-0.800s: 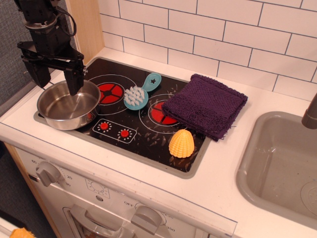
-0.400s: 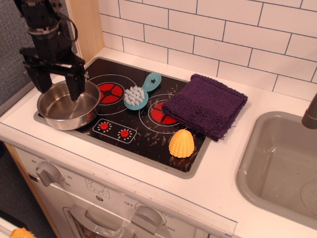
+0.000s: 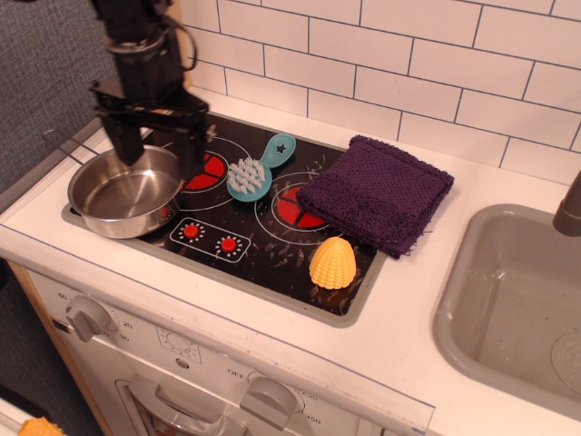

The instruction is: Move the brush to the front right beside the pot

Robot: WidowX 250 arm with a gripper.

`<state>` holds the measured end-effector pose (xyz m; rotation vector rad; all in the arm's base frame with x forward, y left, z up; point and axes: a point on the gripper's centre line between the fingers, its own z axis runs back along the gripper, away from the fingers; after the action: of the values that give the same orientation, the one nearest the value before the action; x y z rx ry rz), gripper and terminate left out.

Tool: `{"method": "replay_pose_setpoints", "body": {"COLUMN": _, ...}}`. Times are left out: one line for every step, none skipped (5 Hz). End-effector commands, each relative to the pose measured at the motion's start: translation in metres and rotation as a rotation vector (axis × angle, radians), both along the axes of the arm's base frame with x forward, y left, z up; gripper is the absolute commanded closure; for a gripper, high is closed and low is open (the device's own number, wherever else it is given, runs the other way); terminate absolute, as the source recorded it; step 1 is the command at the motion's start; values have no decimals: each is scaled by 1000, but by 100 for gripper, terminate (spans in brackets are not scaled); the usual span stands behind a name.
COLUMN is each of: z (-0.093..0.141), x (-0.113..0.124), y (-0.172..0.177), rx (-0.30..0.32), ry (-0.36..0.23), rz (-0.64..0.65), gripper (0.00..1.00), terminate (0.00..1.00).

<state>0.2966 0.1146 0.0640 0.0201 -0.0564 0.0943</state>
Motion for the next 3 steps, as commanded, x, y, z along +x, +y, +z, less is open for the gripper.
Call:
{"method": "replay_pose_setpoints", "body": {"z": 15, "x": 47, "y": -45, "rx": 49, "ry": -71, "rz": -70, "gripper": 0, "terminate": 0}}
{"method": "replay_pose_setpoints", "body": {"z": -1, "x": 60, "y": -49, "rx": 57, "ry": -28, "rz": -80, "gripper": 0, "terminate": 0}}
{"method": "replay_pose_setpoints", "body": {"z": -15, "x": 59, "y": -36, "rx": 85, "ry": 18, "rz": -66, "gripper": 0, "terminate": 0}}
